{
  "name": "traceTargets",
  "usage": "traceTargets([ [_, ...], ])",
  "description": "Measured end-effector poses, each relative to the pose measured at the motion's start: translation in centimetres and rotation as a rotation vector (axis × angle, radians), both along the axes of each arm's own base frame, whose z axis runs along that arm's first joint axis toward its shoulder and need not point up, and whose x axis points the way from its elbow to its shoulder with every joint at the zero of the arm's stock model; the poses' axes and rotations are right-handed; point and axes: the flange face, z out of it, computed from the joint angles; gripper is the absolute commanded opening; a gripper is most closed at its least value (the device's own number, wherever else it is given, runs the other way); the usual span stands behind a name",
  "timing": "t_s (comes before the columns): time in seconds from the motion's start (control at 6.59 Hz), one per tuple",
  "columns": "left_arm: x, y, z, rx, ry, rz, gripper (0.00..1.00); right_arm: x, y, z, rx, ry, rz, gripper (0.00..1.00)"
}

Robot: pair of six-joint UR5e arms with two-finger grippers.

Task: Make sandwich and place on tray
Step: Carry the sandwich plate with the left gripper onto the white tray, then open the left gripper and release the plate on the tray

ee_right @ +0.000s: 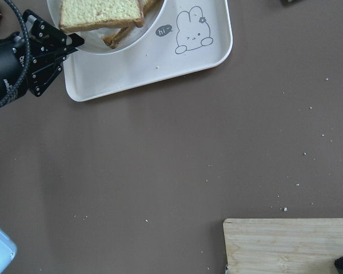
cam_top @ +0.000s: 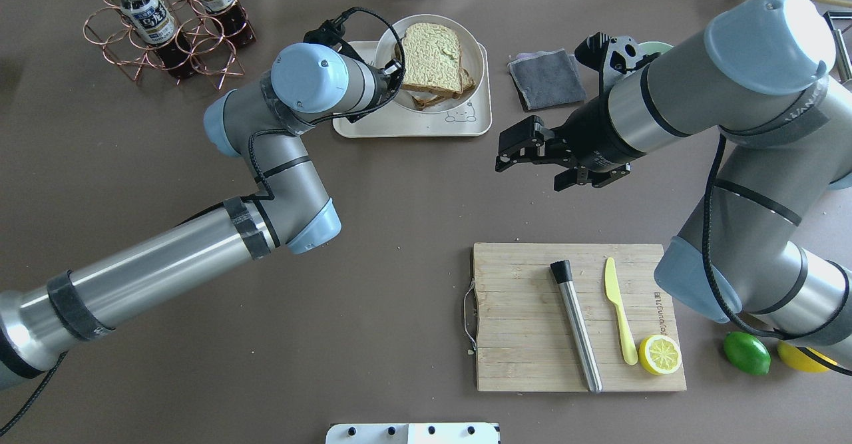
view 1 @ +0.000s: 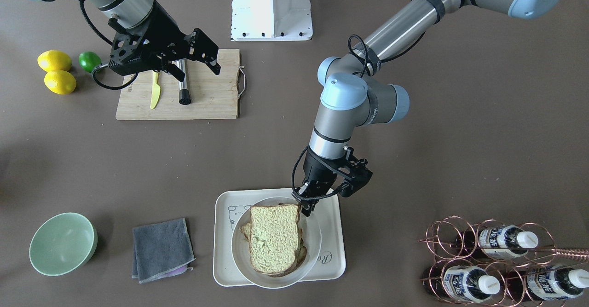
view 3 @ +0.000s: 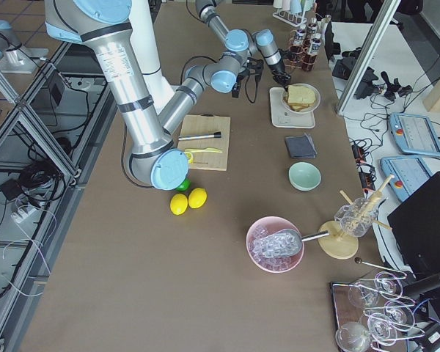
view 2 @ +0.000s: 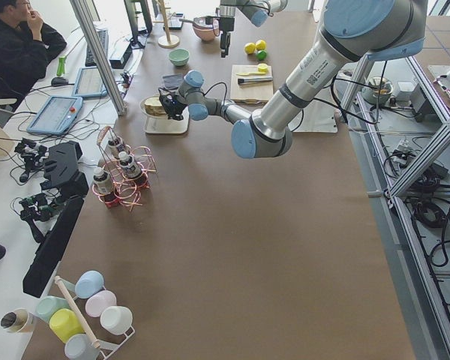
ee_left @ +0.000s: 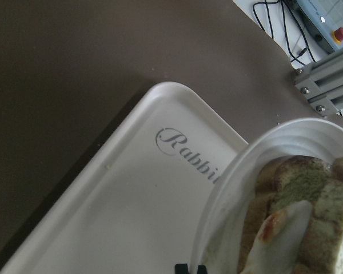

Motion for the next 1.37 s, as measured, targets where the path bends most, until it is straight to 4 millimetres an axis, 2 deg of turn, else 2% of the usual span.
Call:
traceTargets([
  [0.3,0.6,0.1,0.0,-0.002,0.001,0.007,0.00,-0.3,-0.4,0.4,0.008,0.011,-0.002,1.00],
  [0.76,2.5,2.3,-1.7,0.014,0.028,0.048,0.00,-0.4,-0.6,0.5,0.013,0.014,0.002,1.00],
  [0.91,2.7,2.7,-1.8,0.017,0.030,0.055,0.43,-0.4,-0.6,0.4,0.013,0.014,0.003,1.00],
  [1.06,2.6,2.8,-1.7,0.021,0.028,0.058,0.97,-0.3,-0.6,0.4,0.013,0.013,0.003,1.00],
  [1.21,2.2,2.9,-1.0,0.033,0.016,0.069,0.97,-0.3,-0.6,0.4,0.013,0.013,0.005,1.00],
  [1.37,0.9,2.7,0.0,0.047,0.002,0.084,0.97,-0.2,-0.6,0.4,0.013,0.012,0.007,1.00],
])
